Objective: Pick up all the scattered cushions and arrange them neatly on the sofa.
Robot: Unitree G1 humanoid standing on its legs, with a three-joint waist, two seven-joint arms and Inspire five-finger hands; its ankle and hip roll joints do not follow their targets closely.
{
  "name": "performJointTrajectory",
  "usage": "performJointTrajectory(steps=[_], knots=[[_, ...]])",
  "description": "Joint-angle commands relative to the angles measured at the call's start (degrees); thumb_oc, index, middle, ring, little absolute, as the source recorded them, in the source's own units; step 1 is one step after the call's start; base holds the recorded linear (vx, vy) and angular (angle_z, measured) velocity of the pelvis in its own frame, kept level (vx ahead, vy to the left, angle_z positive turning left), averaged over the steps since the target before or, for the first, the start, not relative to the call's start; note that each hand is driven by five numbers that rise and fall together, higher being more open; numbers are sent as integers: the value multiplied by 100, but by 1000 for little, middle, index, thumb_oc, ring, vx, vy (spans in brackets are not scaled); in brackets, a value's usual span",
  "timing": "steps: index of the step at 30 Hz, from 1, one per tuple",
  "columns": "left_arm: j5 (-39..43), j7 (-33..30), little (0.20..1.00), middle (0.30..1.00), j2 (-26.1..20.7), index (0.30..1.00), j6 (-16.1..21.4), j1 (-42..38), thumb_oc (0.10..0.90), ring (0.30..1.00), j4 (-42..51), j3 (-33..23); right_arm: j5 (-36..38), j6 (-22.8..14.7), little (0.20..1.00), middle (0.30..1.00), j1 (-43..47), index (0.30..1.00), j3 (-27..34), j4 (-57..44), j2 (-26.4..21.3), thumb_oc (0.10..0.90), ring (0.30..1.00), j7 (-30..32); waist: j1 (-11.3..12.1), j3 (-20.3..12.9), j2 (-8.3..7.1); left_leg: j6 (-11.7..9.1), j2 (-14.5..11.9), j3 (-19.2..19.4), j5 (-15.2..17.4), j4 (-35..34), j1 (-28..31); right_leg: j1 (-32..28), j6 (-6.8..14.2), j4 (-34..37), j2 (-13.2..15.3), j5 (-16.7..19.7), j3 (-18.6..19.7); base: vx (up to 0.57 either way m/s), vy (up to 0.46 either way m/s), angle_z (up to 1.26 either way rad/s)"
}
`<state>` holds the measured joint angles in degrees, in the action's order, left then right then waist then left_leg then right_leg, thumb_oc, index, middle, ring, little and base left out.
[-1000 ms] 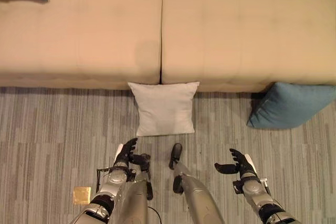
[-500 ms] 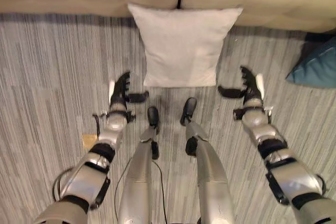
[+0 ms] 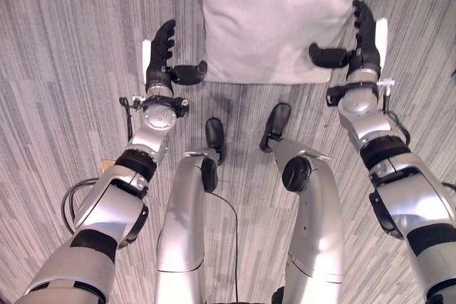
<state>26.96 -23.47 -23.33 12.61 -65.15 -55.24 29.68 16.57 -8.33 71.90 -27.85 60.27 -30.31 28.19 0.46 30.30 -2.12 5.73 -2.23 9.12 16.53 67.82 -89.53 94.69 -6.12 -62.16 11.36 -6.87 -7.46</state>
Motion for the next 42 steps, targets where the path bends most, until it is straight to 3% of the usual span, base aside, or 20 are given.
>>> performJointTrajectory(steps=[1, 5, 6, 7, 9, 12, 13, 14, 15, 23, 29, 34, 35, 42], knots=[[-52, -228, 900, 900, 297, 900, 302, -131, 800, 900, 257, -77, 343, -304, 900, 900, 117, 900, -277, -96, 237, 800, 900, 172, -46, -474, 166, -442, 65, -668, -272, -456, -40, -599, 656, -370, 20, -867, 551, 12, -51, -1], [12, -236, 900, 900, 646, 900, 337, -559, 800, 900, 211, 97, 786, -453, 900, 900, 585, 900, -514, -142, 567, 800, 900, 54, -58, -336, 143, -448, 13, -632, -291, -399, -42, -509, 687, -474, 7, -784, 633, 2, -13, 0], [75, -243, 900, 900, 717, 900, 353, -595, 800, 900, 251, 112, 940, -510, 844, 844, 646, 844, -531, -225, 659, 762, 844, 23, -58, -320, 141, -447, 18, -647, -299, -385, -42, -498, 691, -498, -5, -771, 643, 0, 0, 0], [128, -230, 900, 900, 794, 900, 372, -645, 800, 900, 285, 138, 1106, -610, 585, 585, 701, 585, -541, -352, 760, 590, 585, 4, -66, -312, 135, -449, 6, -634, -305, -378, -42, -489, 693, -483, -7, -759, 653, 0, 0, 0], [180, -229, 900, 900, 897, 900, 396, -740, 800, 900, 357, 177, 1318, -742, 300, 300, 783, 300, -562, -558, 913, 400, 300, -65, -78, -308, 132, -447, -6, -651, -328, -364, -42, -475, 690, -509, -38, -739, 659, -6, -1, -4], [248, -200, 869, 869, 929, 869, 419, -909, 780, 869, 484, 284, 1509, -885, 300, 300, 867, 300, -678, -870, 1048, 400, 300, -193, -111, -335, 106, -456, -18, -655, -358, -350, -42, -474, 706, -489, -91, -670, 659, -12, -16, -7], [247, -211, 592, 592, 901, 592, 421, -938, 595, 592, 527, 292, 1545, -931, 300, 300, 875, 300, -671, -967, 1070, 400, 300, -207, -121, -336, 114, -456, -27, -660, -359, -330, -42, -473, 715, -486, -107, -655, 658, 0, 0, 0], [246, -212, 467, 467, 899, 467, 419, -937, 511, 467, 529, 292, 1545, -930, 300, 300, 874, 300, -670, -972, 1070, 400, 300, -206, -120, -334, 112, -457, -29, -661, -358, -328, -42, -473, 715, -487, -109, -653, 657, -6, 7, -5], [270, -217, 300, 300, 868, 300, 433, -1004, 400, 300, 565, 327, 1646, -1009, 300, 300, 878, 300, -641, -1086, 1081, 400, 300, -229, -141, -343, 122, -460, -44, -666, -362, -336, -42, -473, 729, -468, -125, -629, 659, -13, 4, -6], [437, -429, 300, 300, 603, 300, 589, -679, 400, 300, 1238, -77, 1586, -1317, 300, 300, 437, 300, -191, -2126, 1059, 400, 300, -207, -230, -593, 126, -511, -129, -728, -362, -360, -42, -473, 753, -381, -269, -536, 632, -8, -17, -10], [351, -420, 300, 300, 569, 300, 698, -52, 400, 300, 2060, -477, 817, -1139, 300, 300, -168, 300, -117, -2747, 891, 400, 300, -242, -279, -1129, 227, -648, -84, -689, -593, -1152, 92, -726, 795, 380, -346, -393, 437, -52, -27, -5], [250, -374, 300, 300, 641, 300, 713, 517, 400, 300, 2584, -711, 235, -1004, 300, 300, -756, 300, -14, -3283, 832, 400, 300, -259, -331, -1180, 240, -706, -56, -673, -787, -1985, 873, -1483, 883, 1063, -425, -278, 294, -77, -30, -1], [23, -332, 300, 300, 741, 300, 727, 1074, 400, 300, 3123, -881, -166, -1018, 300, 300, -1609, 300, 350, -3830, 762, 400, 300, -303, -390, -1206, 225, -741, -57, -744, -937, -2769, 1689, -2227, 962, 1718, -422, -168, 168, -91, -71, -1], [-566, -15, 300, 300, 828, 300, 801, 2565, 400, 300, 4162, -1080, -434, -1340, 300, 300, -3608, 300, 1218, -5086, 923, 400, 300, -576, -424, -1470, 248, -898, -88, -871, -1274, -4341, 3575, -3934, 1091, 3082, -342, 40, -123, -32, -44, 6]])
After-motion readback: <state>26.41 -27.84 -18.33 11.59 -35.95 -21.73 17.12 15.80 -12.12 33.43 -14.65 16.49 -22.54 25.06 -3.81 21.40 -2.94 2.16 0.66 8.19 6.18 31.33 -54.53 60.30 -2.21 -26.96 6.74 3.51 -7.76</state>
